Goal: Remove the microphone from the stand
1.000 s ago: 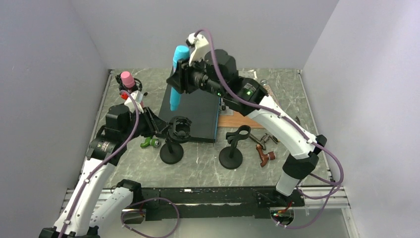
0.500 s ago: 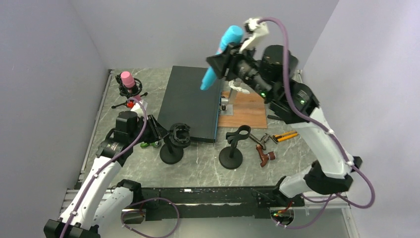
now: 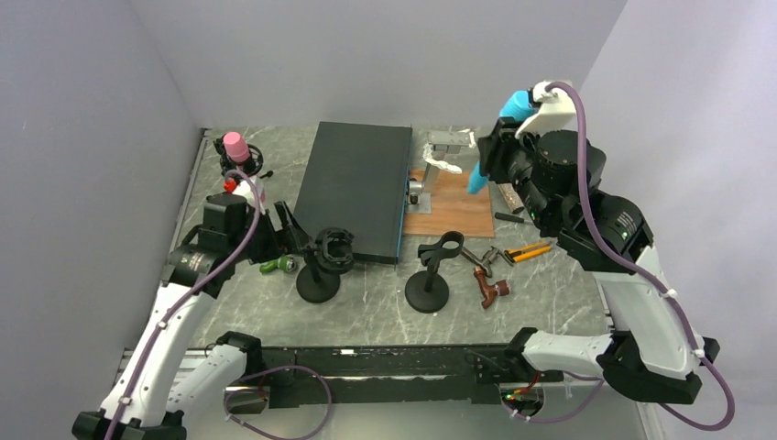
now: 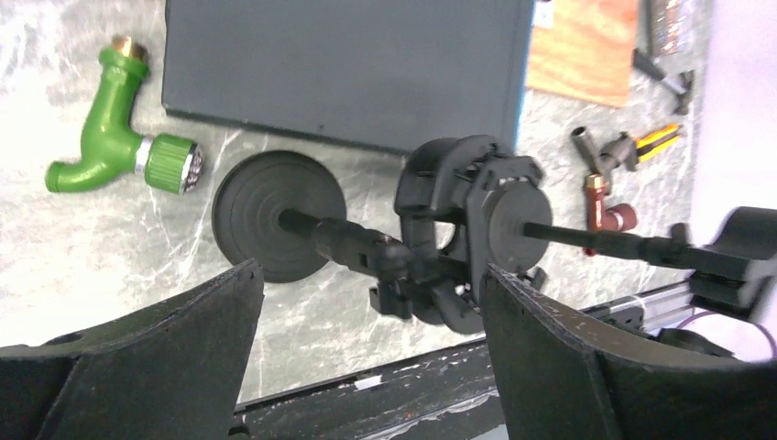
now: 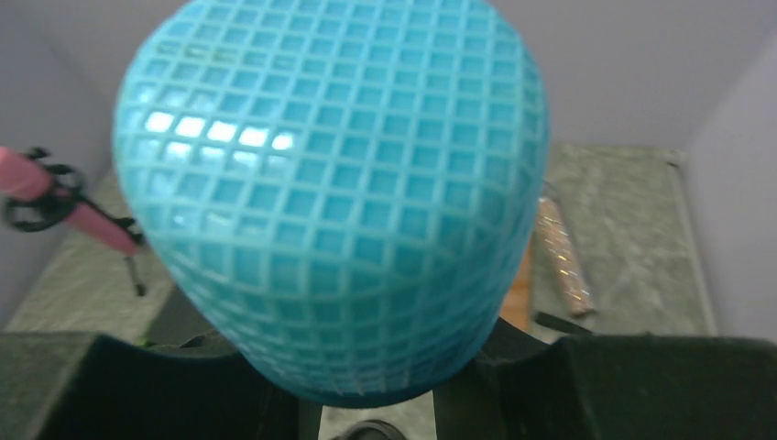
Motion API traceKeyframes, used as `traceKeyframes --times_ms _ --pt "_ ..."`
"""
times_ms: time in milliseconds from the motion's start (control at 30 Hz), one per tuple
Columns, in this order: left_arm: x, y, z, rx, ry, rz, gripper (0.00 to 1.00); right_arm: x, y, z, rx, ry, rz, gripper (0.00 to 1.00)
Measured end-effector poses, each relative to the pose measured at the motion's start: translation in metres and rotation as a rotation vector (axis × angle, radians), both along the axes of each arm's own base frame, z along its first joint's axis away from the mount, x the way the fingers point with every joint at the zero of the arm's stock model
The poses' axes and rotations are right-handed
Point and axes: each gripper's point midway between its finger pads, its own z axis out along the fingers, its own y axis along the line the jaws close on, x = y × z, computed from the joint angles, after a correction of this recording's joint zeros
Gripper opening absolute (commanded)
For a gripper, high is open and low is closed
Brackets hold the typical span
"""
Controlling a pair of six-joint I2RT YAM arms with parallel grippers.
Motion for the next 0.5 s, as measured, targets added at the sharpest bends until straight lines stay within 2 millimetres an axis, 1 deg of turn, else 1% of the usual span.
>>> traceKeyframes --times_ms 100,200,300,400,500 --pt "0.002 0.001 0.030 -0.002 -0.059 0.000 0.92 -0.004 -0.027 -0.014 -0.052 0.028 -0.101 0.00" --pt "0.003 0.002 0.059 -0.004 -0.122 -0.006 0.93 -0.009 -0.042 -0.030 -0.099 0.069 -0.159 0.00" --pt "0.000 0.004 0.079 -0.004 -0.159 -0.006 0.93 -0.011 -0.050 -0.054 -0.142 0.130 -0.201 0.00" --pt "-0.003 0.005 0.097 -0.003 -0.194 -0.014 0.93 -0.013 -0.053 -0.091 -0.185 0.214 -0.227 0.00" --pt "-0.007 0.004 0.108 -0.015 -0.219 -0.023 0.92 -0.017 -0.055 -0.136 -0.219 0.314 -0.237 0.00"
